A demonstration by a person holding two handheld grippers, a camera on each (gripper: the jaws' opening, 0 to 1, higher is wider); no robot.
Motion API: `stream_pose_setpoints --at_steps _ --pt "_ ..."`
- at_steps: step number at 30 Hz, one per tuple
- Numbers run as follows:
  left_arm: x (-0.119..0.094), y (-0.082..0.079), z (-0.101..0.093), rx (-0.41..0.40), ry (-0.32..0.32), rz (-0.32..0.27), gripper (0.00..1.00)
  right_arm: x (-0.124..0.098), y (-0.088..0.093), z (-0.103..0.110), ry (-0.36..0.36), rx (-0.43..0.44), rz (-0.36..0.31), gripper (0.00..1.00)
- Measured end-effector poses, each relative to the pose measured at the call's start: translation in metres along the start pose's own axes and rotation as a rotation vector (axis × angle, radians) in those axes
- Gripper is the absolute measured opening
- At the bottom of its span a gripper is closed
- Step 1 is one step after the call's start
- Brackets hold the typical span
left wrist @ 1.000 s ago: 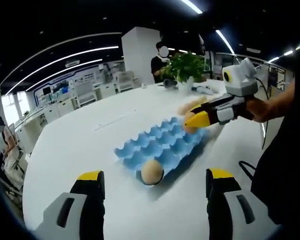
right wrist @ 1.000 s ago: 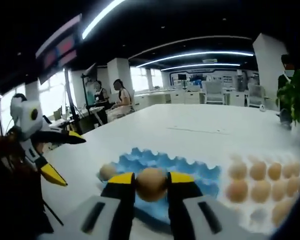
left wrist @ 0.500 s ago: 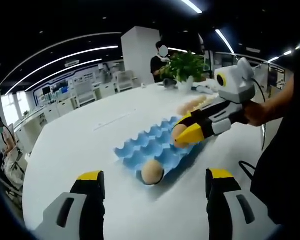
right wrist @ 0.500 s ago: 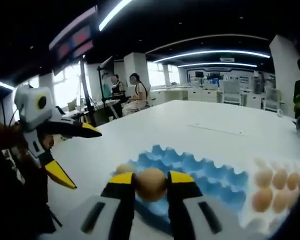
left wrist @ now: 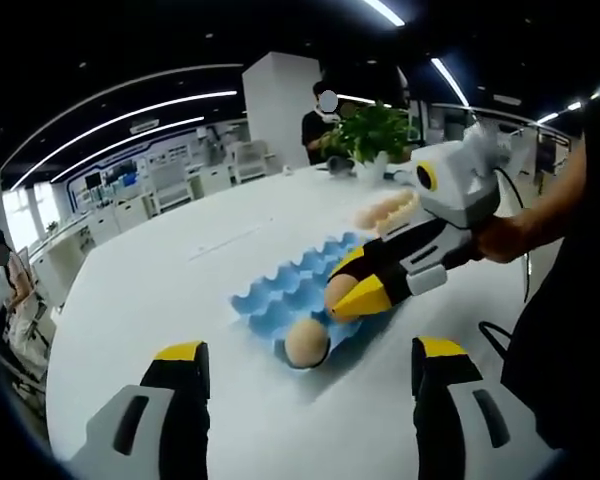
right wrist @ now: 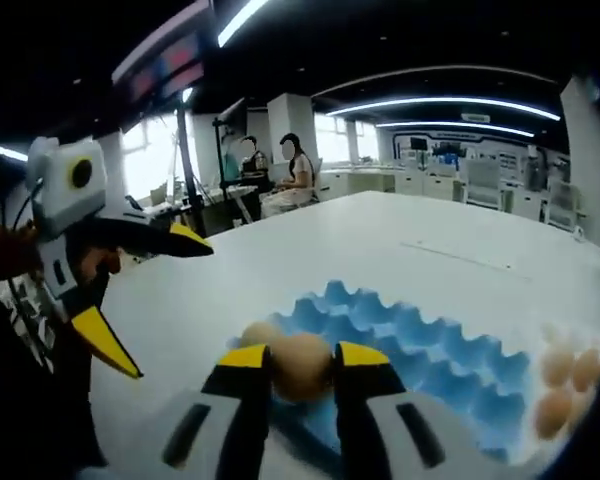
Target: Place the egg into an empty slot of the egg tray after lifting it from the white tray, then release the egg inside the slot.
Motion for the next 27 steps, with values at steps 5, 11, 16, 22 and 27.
stream_pose_setpoints --at_steps 5,11,16,22,27 --pt "0.000 -0.001 0.001 -0.002 -0.001 -0.005 0.84 0.004 0.005 0.001 -0.016 -0.002 0.014 0.24" --pt "0.000 0.000 0.002 0.000 -0.001 -0.002 0.84 0.007 0.009 0.001 -0.020 -0.013 0.020 0.24" --pt "0.000 0.001 0.003 0.000 -0.002 0.000 0.84 0.008 0.010 0.002 -0.025 -0.034 0.017 0.24" --pt "0.001 0.003 0.003 -0.003 -0.003 0.003 0.84 0.008 0.012 0.003 -0.024 -0.073 0.009 0.25" --pt "0.001 0.004 0.002 -0.001 -0.001 0.004 0.84 0.008 0.013 0.005 -0.035 -0.134 0.016 0.25"
Point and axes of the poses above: the point that each gripper's makers call its tool centre point, and the gripper's own axes: x roughly forward along the fingers, z roughly to its left, y roughly out of its underside, the point moved 9 cm from there along -x, roughly backward along the fingers
